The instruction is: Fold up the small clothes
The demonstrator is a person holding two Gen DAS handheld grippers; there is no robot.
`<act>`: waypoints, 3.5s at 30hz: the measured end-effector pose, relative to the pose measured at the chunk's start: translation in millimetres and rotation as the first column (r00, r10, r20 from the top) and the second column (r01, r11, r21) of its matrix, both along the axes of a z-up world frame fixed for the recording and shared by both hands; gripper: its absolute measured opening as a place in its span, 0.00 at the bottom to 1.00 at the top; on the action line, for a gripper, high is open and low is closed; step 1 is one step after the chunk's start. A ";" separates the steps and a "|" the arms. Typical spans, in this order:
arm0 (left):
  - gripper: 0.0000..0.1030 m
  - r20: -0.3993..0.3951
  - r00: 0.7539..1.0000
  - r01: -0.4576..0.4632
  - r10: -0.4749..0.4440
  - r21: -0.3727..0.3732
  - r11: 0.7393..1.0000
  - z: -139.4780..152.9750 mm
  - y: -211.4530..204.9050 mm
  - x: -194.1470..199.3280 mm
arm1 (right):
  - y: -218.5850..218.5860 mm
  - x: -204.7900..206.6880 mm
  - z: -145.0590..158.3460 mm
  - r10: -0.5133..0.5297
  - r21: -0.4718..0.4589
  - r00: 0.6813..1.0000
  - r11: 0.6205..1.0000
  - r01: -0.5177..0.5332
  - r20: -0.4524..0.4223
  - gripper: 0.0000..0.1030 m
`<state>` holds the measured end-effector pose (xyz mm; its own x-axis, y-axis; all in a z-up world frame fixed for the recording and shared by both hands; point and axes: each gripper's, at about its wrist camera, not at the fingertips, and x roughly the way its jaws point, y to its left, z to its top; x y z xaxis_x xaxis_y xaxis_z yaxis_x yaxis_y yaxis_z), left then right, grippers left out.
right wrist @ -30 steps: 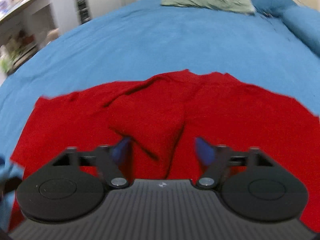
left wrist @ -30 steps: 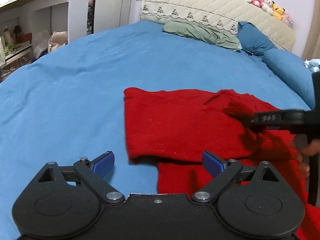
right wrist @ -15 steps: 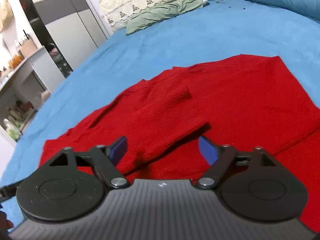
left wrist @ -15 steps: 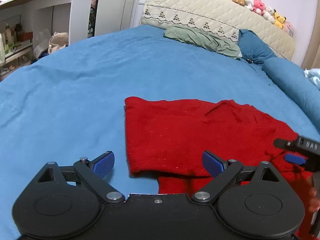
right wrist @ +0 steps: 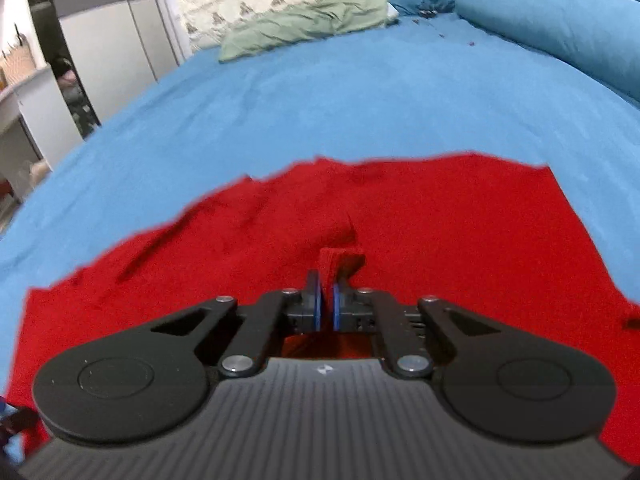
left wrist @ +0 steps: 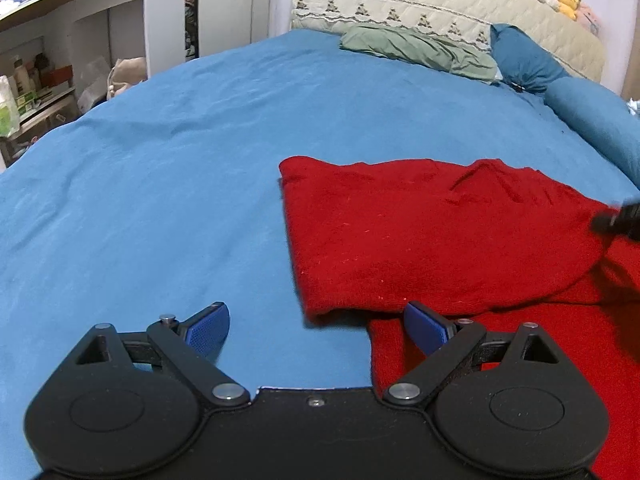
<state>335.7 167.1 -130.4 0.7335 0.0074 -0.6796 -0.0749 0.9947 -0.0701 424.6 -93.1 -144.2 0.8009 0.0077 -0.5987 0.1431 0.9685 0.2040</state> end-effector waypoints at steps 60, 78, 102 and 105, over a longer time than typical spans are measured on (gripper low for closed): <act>0.92 -0.013 0.969 0.247 -0.246 0.018 0.969 -4.6 -73.5 48.0 | -100.2 -4.9 -18.9 0.086 -0.161 0.995 0.983 -0.091 -0.041 0.96; 1.00 0.114 0.967 0.232 -0.229 -0.010 0.973 155.4 -67.5 -117.7 | -97.5 -208.5 150.5 0.270 -0.116 0.963 0.957 -0.265 0.028 1.00; 0.83 -0.216 0.961 0.150 -0.174 -0.122 0.981 12.1 -42.8 -231.7 | -117.3 -394.2 14.6 0.028 -0.145 0.938 0.986 -0.083 -0.346 0.91; 0.83 -0.215 0.958 0.178 -0.190 -0.074 0.981 6.9 -48.6 -233.8 | -119.0 -391.3 3.2 0.026 -0.128 0.923 0.989 -0.081 -0.384 0.86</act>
<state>101.9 118.5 -123.6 0.5507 -0.1542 -0.8203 0.0890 0.9880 -0.1260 33.4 -212.2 -141.1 0.5131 -0.0609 -0.8562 0.1306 0.9914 0.0078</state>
